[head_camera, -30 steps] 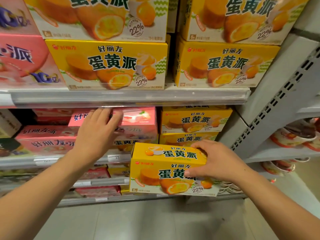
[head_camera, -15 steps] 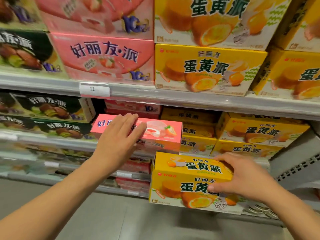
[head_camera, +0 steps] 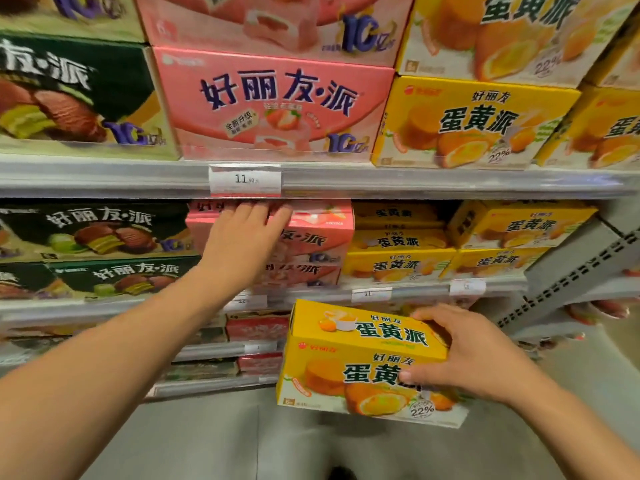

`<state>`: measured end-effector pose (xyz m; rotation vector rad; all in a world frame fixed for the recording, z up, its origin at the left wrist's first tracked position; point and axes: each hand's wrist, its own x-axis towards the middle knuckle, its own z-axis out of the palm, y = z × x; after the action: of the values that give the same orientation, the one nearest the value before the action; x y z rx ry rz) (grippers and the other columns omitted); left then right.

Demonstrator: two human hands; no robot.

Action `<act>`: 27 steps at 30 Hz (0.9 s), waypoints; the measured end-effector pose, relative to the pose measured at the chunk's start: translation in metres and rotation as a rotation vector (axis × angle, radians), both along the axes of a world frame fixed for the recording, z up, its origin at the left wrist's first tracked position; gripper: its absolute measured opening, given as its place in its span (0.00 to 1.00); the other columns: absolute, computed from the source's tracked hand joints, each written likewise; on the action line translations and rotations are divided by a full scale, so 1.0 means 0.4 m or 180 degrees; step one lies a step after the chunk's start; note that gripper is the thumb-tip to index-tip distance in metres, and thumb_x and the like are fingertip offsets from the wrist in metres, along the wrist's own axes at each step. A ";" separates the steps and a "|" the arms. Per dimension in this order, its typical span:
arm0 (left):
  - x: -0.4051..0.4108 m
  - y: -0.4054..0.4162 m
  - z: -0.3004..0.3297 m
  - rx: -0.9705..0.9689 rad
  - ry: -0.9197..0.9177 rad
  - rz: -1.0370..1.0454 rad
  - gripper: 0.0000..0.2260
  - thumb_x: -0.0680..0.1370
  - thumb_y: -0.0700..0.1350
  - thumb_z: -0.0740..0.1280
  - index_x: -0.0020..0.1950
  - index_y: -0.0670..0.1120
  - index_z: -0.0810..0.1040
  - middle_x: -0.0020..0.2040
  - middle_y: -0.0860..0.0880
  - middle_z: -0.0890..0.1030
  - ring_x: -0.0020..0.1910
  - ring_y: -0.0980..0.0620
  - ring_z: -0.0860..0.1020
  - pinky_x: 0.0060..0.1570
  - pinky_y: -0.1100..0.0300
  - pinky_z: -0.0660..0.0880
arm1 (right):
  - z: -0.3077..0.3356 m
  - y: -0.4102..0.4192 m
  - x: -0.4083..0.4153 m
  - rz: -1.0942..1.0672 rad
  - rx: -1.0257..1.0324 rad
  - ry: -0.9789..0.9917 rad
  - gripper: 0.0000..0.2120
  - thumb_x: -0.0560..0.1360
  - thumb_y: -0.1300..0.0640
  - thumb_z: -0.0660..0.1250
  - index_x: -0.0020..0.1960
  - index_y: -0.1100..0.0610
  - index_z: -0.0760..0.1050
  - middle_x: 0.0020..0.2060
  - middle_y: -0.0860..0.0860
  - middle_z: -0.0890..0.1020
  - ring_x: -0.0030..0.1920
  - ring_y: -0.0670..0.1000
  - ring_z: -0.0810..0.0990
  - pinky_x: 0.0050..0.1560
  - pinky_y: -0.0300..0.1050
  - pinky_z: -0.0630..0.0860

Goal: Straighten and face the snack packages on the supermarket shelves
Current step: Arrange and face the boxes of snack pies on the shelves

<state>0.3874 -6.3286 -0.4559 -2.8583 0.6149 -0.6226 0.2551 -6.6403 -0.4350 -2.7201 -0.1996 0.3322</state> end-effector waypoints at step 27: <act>0.074 0.008 -0.009 -0.0440 0.0334 0.0277 0.31 0.75 0.61 0.67 0.73 0.49 0.64 0.57 0.40 0.79 0.53 0.35 0.79 0.42 0.45 0.75 | -0.003 -0.012 0.014 -0.0112 -0.0205 0.0087 0.46 0.52 0.22 0.67 0.65 0.42 0.70 0.50 0.35 0.74 0.51 0.38 0.74 0.52 0.41 0.74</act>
<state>0.4170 -6.3255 -0.4596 -3.0440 0.4765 -0.5239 0.2608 -6.6452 -0.4364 -2.7774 -0.1355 0.3714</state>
